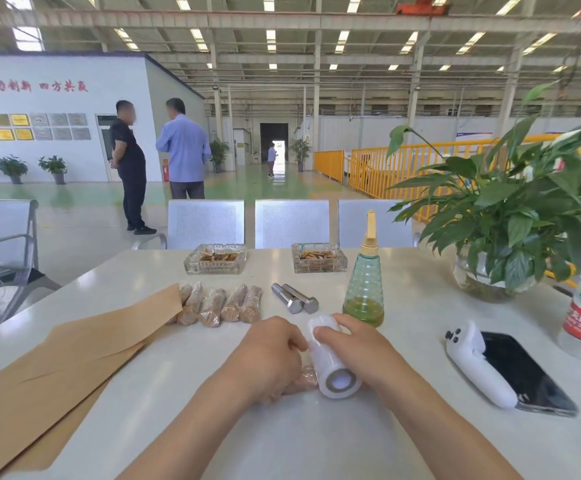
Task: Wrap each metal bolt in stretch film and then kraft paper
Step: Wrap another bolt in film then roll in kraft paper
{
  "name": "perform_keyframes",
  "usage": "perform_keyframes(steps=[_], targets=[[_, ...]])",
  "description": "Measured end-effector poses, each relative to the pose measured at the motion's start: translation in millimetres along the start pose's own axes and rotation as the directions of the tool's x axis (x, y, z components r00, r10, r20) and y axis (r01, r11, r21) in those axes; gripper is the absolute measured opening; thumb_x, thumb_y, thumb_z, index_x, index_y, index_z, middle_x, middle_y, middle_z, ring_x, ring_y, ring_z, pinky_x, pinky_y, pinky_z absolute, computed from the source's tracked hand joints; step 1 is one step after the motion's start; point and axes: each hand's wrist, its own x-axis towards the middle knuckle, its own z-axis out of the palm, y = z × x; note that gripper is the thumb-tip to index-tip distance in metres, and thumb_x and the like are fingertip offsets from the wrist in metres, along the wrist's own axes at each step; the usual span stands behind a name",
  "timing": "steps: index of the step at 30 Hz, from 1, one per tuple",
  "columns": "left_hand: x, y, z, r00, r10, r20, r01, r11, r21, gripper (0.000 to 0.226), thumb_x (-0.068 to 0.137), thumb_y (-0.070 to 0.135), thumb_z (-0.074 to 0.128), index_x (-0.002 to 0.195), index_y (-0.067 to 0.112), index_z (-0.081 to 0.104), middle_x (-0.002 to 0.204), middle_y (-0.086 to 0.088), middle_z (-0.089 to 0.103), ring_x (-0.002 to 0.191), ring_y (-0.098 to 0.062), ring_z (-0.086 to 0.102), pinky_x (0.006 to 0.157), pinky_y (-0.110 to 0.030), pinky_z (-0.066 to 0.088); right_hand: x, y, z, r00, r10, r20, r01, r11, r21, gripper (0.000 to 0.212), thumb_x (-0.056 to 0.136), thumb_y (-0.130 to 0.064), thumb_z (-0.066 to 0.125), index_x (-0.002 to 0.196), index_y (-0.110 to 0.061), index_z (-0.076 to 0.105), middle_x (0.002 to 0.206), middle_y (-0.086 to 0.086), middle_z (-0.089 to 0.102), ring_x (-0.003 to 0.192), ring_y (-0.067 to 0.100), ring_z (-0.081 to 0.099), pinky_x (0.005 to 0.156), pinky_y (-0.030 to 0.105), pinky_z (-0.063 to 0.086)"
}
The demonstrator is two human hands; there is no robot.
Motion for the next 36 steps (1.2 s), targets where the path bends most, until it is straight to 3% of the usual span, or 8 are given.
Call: perform_keyframes(steps=[3,7,11,16,23,30,33,36], targets=[[1.6,-9.3,-2.8,0.992,0.123,-0.032,-0.115,0.975,0.193,0.032,0.084,0.011,0.061,0.105,0.031,0.074,0.085,0.015,0.058,0.072,-0.003,0.058,0.062,-0.014,0.042,1.0,-3.9,-2.4,1.000,-0.006,-0.001,0.006,0.998,-0.067,0.042,0.082,-0.051,0.064,0.123,-0.038,0.062,0.121,-0.008,0.064,0.105,0.012,0.063,0.089,0.030,0.050],[-6.6,-19.6,-3.4,0.984,0.157,0.088,-0.172,0.966,0.194,0.024,0.086,0.014,0.061,0.099,0.029,0.075,0.082,0.013,0.064,0.076,-0.008,0.064,0.066,-0.016,0.049,4.2,-4.2,-6.2,0.999,0.018,0.037,-0.016,0.998,-0.063,0.055,0.085,-0.048,0.066,0.138,-0.034,0.061,0.137,-0.008,0.059,0.124,0.016,0.059,0.108,0.035,0.046],[-10.4,-26.1,-4.2,0.969,0.237,0.064,-0.245,0.925,0.290,0.025,0.090,0.017,0.062,0.109,0.028,0.074,0.098,0.010,0.068,0.093,-0.012,0.064,0.082,-0.023,0.052,10.3,-2.9,-18.5,0.998,0.000,0.062,0.002,0.999,-0.035,0.024,0.086,-0.045,0.063,0.102,-0.028,0.070,0.106,-0.001,0.071,0.095,0.019,0.067,0.089,0.035,0.052],[-11.1,-35.1,-11.1,0.964,0.235,0.127,-0.266,0.884,0.384,0.031,0.089,0.028,0.063,0.119,0.033,0.069,0.106,0.011,0.060,0.100,-0.013,0.058,0.090,-0.026,0.049,3.9,0.8,-27.2,0.999,0.044,-0.030,-0.052,0.942,-0.332,0.047,0.083,-0.051,0.057,0.130,-0.050,0.054,0.121,-0.005,0.058,0.087,0.020,0.072,0.089,0.033,0.056],[-2.3,-41.2,-6.3,0.951,0.246,0.189,-0.306,0.844,0.440,0.026,0.092,0.033,0.059,0.116,0.026,0.061,0.112,0.003,0.055,0.104,-0.018,0.054,0.090,-0.031,0.047,4.5,13.5,1.3,0.992,-0.111,-0.061,0.052,0.795,-0.604,0.067,0.095,-0.046,0.048,0.157,-0.047,0.021,0.154,0.001,0.033,0.136,0.028,0.038,0.098,0.040,0.040],[-9.5,-49.6,6.8,0.929,0.338,0.151,-0.364,0.763,0.534,0.016,0.101,0.031,0.043,0.111,0.020,0.047,0.113,-0.002,0.052,0.108,-0.025,0.050,0.087,-0.035,0.041,8.4,27.0,1.9,0.947,-0.292,-0.134,0.203,0.866,-0.457,0.059,0.092,-0.037,0.058,0.146,-0.042,0.036,0.148,-0.010,0.034,0.129,0.023,0.044,0.096,0.037,0.042],[-10.4,-59.0,5.2,0.908,0.403,0.110,-0.410,0.807,0.426,0.012,0.102,0.031,0.045,0.111,0.023,0.047,0.109,0.004,0.052,0.103,-0.019,0.049,0.089,-0.033,0.040,1.1,38.2,-0.4,0.876,-0.413,-0.248,0.330,0.890,-0.316,0.025,0.090,-0.035,0.063,0.109,-0.043,0.050,0.122,-0.022,0.047,0.105,0.011,0.054,0.080,0.033,0.039],[-12.9,-68.7,5.6,0.886,0.463,0.032,-0.454,0.851,0.265,0.005,0.102,0.028,0.050,0.106,0.025,0.048,0.099,0.010,0.051,0.092,-0.012,0.048,0.084,-0.031,0.041,-6.1,49.7,-3.6,0.874,-0.448,-0.188,0.395,0.881,-0.262,0.026,0.086,-0.049,0.059,0.112,-0.048,0.054,0.123,-0.031,0.052,0.108,-0.008,0.051,0.091,0.030,0.043]])
